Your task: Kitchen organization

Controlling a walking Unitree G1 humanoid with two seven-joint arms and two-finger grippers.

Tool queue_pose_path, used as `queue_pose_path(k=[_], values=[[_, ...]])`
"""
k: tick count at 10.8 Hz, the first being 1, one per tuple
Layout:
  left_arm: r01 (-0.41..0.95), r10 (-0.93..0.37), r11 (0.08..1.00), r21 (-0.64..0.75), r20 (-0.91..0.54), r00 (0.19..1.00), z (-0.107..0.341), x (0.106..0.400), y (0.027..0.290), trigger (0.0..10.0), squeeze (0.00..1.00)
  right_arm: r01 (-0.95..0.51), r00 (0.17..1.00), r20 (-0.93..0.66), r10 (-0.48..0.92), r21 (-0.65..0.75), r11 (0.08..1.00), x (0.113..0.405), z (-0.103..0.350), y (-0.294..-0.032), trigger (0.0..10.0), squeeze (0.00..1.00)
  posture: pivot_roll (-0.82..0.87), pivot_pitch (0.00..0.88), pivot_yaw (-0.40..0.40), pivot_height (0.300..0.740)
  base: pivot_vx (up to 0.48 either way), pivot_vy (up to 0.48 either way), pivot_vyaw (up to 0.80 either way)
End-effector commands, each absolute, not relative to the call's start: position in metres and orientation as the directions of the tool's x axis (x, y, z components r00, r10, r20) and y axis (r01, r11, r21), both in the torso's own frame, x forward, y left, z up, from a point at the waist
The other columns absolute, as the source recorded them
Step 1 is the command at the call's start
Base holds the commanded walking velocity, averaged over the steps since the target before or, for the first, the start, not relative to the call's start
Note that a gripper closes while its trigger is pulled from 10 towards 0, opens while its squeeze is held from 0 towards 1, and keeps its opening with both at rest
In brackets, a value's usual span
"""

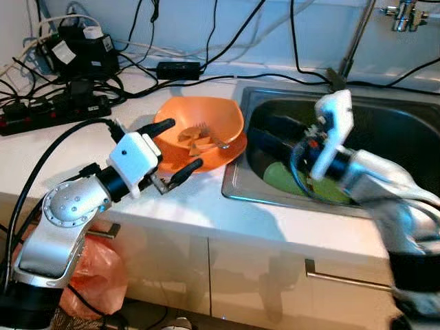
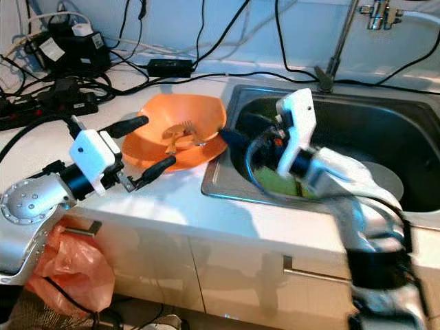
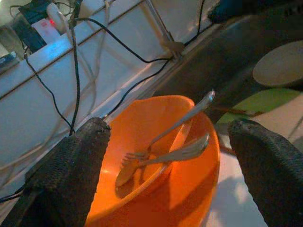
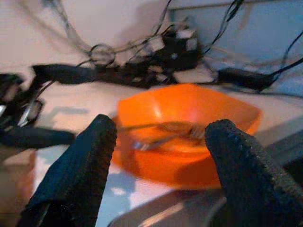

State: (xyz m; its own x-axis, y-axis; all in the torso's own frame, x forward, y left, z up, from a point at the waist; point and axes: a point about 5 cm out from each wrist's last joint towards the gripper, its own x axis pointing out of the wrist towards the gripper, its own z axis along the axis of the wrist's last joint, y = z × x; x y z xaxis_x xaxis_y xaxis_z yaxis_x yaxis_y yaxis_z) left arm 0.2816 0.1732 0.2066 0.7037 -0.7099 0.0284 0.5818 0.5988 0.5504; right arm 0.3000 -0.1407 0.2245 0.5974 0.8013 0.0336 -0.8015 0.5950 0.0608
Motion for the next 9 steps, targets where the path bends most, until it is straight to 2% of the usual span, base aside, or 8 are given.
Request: queue_pose_path(k=[1,3,6,7,8,9], values=[[0.591,-0.727,0.562,0.578,0.006,0.686,0.205,0.284,0.173,10.0,0.0,-0.82,0.571,0.01,0.821,0.056,0.57,0.296,0.223,-0.138,10.0,0.0,0.21,0.031,0.051,0.74,0.0,0.0,0.0],[0.613,-0.755,0.52,0.595,-0.016,0.656,0.199,0.291,0.171,10.0,0.0,-0.847,0.53,0.013,0.848,0.054,0.528,0.287,0.225,-0.137,10.0,0.0,0.19,0.032,0.049,0.74,0.0,0.0,0.0],[0.625,-0.763,0.508,0.593,-0.027,0.646,0.192,0.298,0.171,10.0,0.0,-0.848,0.529,0.022,0.848,0.047,0.527,0.285,0.229,-0.138,10.0,0.0,0.18,0.038,0.052,0.74,0.0,0.0,0.0],[0.634,-0.777,0.485,0.603,-0.035,0.628,0.19,0.301,0.17,4.5,0.0,-0.85,0.525,0.023,0.851,0.051,0.524,0.283,0.229,-0.138,10.0,0.0,0.17,0.04,0.052,0.74,0.0,0.0,0.0],[0.628,-0.785,0.479,0.614,-0.022,0.62,0.192,0.304,0.168,0.0,0.0,-0.849,0.527,0.023,0.85,0.052,0.525,0.283,0.23,-0.139,10.0,0.0,0.17,0.039,0.052,0.74,0.0,0.0,0.0],[0.623,-0.784,0.477,0.62,-0.02,0.62,0.192,0.305,0.168,0.0,0.0,-0.849,0.527,0.021,0.85,0.053,0.525,0.282,0.23,-0.14,10.0,0.0,0.17,0.042,0.051,0.74,0.0,0.0,0.0]])
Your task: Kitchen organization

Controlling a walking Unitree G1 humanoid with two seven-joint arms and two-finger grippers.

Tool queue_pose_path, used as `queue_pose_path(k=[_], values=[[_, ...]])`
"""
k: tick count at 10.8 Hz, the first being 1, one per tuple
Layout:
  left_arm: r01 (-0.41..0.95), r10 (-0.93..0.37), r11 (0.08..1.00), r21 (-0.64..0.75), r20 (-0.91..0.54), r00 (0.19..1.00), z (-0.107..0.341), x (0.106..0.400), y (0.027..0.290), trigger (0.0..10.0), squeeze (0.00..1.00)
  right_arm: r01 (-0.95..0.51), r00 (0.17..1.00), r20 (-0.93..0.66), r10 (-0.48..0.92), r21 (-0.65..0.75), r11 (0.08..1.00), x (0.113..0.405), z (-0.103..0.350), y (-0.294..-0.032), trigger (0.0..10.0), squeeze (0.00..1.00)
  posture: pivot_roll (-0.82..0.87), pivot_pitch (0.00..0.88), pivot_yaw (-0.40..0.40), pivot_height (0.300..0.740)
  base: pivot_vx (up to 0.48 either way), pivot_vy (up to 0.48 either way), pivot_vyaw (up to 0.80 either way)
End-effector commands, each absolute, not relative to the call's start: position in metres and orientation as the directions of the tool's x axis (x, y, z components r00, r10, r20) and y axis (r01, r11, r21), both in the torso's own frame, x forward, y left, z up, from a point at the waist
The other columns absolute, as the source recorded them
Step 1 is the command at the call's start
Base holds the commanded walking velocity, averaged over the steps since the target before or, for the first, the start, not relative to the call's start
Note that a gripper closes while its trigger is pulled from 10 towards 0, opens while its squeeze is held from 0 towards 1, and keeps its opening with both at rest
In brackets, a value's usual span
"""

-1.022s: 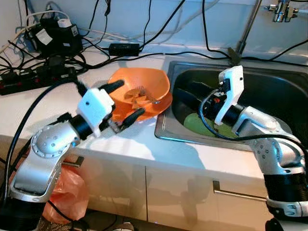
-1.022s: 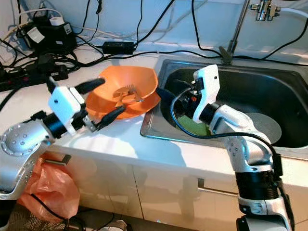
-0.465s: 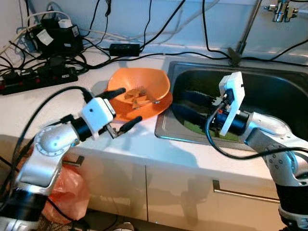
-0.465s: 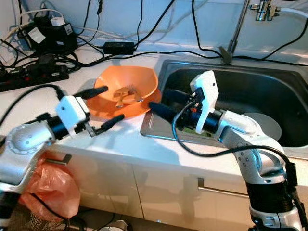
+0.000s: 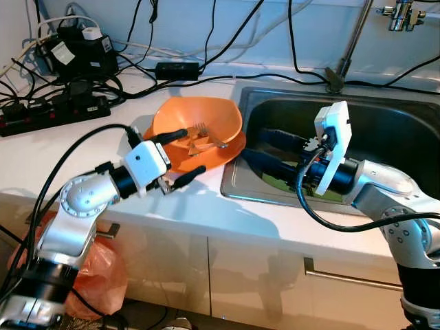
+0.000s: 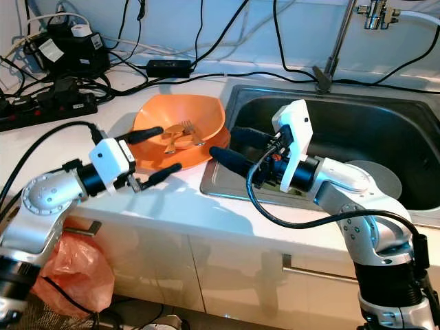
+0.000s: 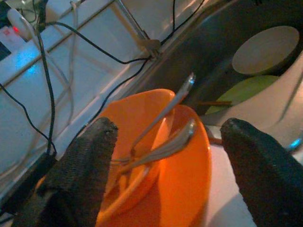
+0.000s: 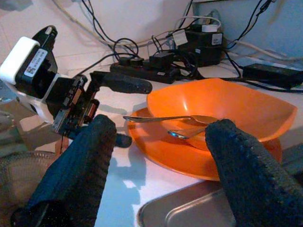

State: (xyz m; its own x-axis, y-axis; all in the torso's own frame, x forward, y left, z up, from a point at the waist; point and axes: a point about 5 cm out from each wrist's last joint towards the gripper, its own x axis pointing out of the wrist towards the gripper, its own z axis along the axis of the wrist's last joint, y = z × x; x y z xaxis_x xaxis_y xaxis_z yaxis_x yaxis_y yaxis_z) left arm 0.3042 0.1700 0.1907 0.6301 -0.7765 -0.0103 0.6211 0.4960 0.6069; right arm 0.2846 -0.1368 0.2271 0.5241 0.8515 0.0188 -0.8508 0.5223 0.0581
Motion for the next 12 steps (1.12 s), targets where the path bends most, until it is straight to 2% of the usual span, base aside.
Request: queue_pose_path(k=[1,12], values=[[0.621,-0.784,0.476,0.623,-0.02,0.621,0.1919,0.3056,0.1686,0.0,0.0,-0.85,0.526,0.02,0.85,0.053,0.524,0.2821,0.2297,-0.1398,10.0,0.0,0.17,0.043,0.053,0.74,0.0,0.0,0.0],[0.598,-0.793,0.484,0.638,0.032,0.608,0.1926,0.3058,0.1704,0.0,0.0,-0.848,0.527,0.031,0.849,0.085,0.523,0.278,0.2291,-0.1402,10.0,0.0,0.16,0.042,0.053,0.74,0.0,0.0,0.0]])
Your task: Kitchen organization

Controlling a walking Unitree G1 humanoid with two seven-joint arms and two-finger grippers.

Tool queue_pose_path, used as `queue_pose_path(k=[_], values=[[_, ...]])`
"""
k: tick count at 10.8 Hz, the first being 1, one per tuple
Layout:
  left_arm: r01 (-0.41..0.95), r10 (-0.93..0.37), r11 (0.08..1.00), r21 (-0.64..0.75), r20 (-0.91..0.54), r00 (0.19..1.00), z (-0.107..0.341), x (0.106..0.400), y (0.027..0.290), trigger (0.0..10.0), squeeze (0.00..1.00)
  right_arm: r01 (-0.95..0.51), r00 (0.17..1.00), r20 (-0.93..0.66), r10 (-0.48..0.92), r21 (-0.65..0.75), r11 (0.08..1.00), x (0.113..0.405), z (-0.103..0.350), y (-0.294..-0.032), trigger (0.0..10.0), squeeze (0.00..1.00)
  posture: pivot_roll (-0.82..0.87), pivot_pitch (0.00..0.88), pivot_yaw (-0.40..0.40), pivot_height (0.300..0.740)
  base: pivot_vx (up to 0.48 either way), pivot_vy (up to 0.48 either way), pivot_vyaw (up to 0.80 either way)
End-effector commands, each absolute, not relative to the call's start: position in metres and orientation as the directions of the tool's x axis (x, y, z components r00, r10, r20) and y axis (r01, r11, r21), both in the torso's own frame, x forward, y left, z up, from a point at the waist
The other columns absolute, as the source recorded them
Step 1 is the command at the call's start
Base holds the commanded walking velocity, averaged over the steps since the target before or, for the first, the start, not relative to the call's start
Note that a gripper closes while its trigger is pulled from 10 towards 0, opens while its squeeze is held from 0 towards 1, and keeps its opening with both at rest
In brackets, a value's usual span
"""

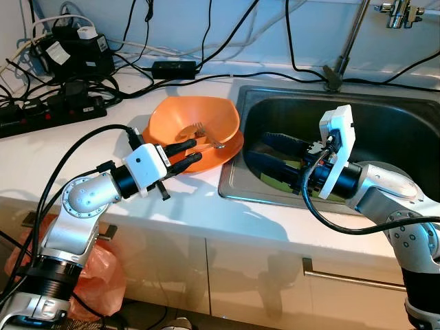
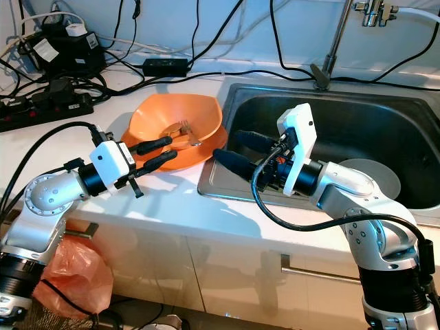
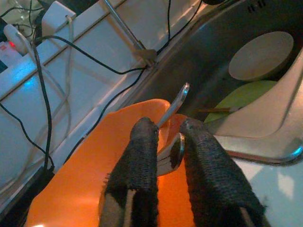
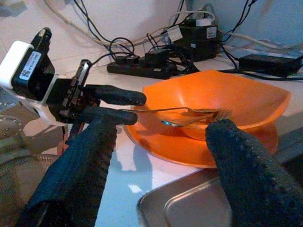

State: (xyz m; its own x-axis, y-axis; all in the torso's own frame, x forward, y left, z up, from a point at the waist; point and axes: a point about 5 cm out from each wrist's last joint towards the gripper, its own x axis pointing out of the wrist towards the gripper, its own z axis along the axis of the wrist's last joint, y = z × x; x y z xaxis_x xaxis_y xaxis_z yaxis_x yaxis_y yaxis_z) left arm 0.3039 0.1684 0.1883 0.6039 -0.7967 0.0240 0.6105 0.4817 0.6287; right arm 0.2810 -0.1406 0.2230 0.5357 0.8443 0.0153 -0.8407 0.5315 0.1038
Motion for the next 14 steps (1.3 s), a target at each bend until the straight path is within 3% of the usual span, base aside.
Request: queue_pose_path(k=[1,6,8,9,12,14], values=[[0.598,-0.794,0.48,0.642,0.028,0.608,0.192,0.306,0.171,0.0,0.0,-0.847,0.529,0.03,0.848,0.085,0.525,0.278,0.229,-0.14,10.0,0.0,0.16,0.04,0.055,0.74,0.0,0.0,0.0],[0.556,-0.794,0.47,0.686,0.054,0.605,0.199,0.306,0.17,0.0,0.0,-0.839,0.542,0.043,0.839,0.094,0.537,0.282,0.231,-0.143,10.0,0.0,0.16,0.042,0.052,0.74,0.0,0.0,0.0],[0.477,-0.786,0.467,0.745,0.102,0.61,0.215,0.306,0.171,0.0,0.0,-0.824,0.563,0.058,0.825,0.114,0.554,0.285,0.231,-0.146,10.0,0.0,0.16,0.041,0.051,0.74,0.0,0.0,0.0],[0.375,-0.768,0.475,0.796,0.167,0.618,0.235,0.305,0.175,0.0,0.0,-0.812,0.58,0.076,0.811,0.142,0.567,0.286,0.23,-0.147,10.0,0.0,0.17,0.049,0.053,0.74,0.0,0.0,0.0],[0.288,-0.751,0.453,0.844,0.186,0.634,0.254,0.302,0.188,0.0,0.0,-0.79,0.608,0.103,0.787,0.182,0.586,0.292,0.228,-0.148,10.0,0.0,0.19,0.047,0.061,0.74,0.0,0.0,0.0],[0.175,-0.72,0.513,0.84,0.311,0.621,0.288,0.307,0.186,0.0,0.0,-0.771,0.63,0.123,0.767,0.213,0.6,0.298,0.232,-0.149,10.0,0.0,0.18,0.049,0.057,0.74,0.0,0.0,0.0]])
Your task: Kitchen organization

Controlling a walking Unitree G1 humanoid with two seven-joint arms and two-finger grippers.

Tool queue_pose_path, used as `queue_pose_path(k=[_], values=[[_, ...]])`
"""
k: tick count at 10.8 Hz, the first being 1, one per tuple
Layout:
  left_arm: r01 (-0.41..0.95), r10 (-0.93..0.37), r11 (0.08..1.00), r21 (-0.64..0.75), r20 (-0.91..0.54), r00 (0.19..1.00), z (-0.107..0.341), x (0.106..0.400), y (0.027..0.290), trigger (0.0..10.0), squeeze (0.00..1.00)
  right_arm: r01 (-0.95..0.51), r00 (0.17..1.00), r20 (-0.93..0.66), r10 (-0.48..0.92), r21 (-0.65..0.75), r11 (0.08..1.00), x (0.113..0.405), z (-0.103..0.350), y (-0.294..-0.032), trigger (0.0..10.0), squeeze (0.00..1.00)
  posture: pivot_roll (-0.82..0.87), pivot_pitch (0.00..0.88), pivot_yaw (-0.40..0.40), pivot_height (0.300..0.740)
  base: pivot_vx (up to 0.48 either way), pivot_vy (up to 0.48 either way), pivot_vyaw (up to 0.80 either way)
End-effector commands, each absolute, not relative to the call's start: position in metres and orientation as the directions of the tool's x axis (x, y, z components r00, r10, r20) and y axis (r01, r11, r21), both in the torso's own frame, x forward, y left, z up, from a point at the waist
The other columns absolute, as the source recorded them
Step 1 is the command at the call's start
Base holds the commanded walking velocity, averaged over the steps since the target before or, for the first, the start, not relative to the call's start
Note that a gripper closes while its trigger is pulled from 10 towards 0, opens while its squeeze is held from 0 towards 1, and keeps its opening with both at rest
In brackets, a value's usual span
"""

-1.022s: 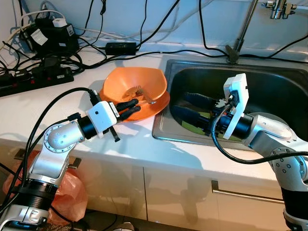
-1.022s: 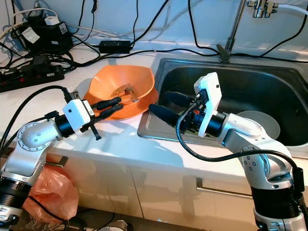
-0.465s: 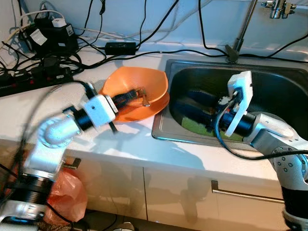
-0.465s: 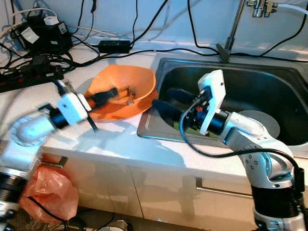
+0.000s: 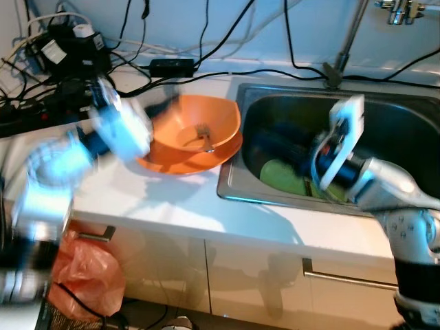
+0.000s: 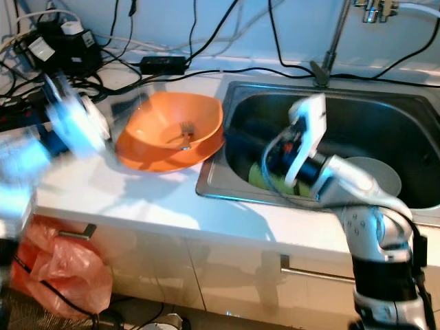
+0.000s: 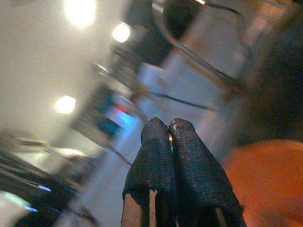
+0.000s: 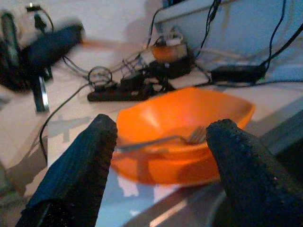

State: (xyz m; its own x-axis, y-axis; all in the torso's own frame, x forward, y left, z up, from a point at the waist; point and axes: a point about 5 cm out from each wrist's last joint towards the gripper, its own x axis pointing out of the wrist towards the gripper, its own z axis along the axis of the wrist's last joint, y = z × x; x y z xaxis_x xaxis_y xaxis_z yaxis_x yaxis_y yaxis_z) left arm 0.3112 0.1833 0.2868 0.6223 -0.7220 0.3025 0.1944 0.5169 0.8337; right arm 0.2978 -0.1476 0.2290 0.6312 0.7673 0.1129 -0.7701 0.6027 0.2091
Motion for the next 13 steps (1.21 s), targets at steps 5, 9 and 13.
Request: queue_pose_path(k=[5,9,13], values=[[0.45,-0.269,0.864,-0.226,0.55,0.791,0.295,0.351,0.164,0.0,0.0,-0.534,0.843,0.248,0.477,0.494,0.687,0.333,0.235,-0.152,10.0,0.0,0.19,0.039,0.058,0.74,0.0,0.0,0.0],[0.62,-0.396,0.468,-0.63,0.478,0.784,0.274,0.345,0.122,0.0,0.0,-0.431,0.895,0.263,0.359,0.712,0.554,0.35,0.237,-0.141,10.0,0.0,0.19,0.025,0.06,0.74,0.0,0.0,0.0],[0.559,-0.321,0.418,-0.716,0.459,0.828,0.273,0.35,0.13,0.0,0.0,-0.434,0.865,0.196,0.461,0.754,0.493,0.343,0.224,-0.113,10.0,0.0,0.19,0.033,0.059,0.74,0.0,0.0,0.0]])
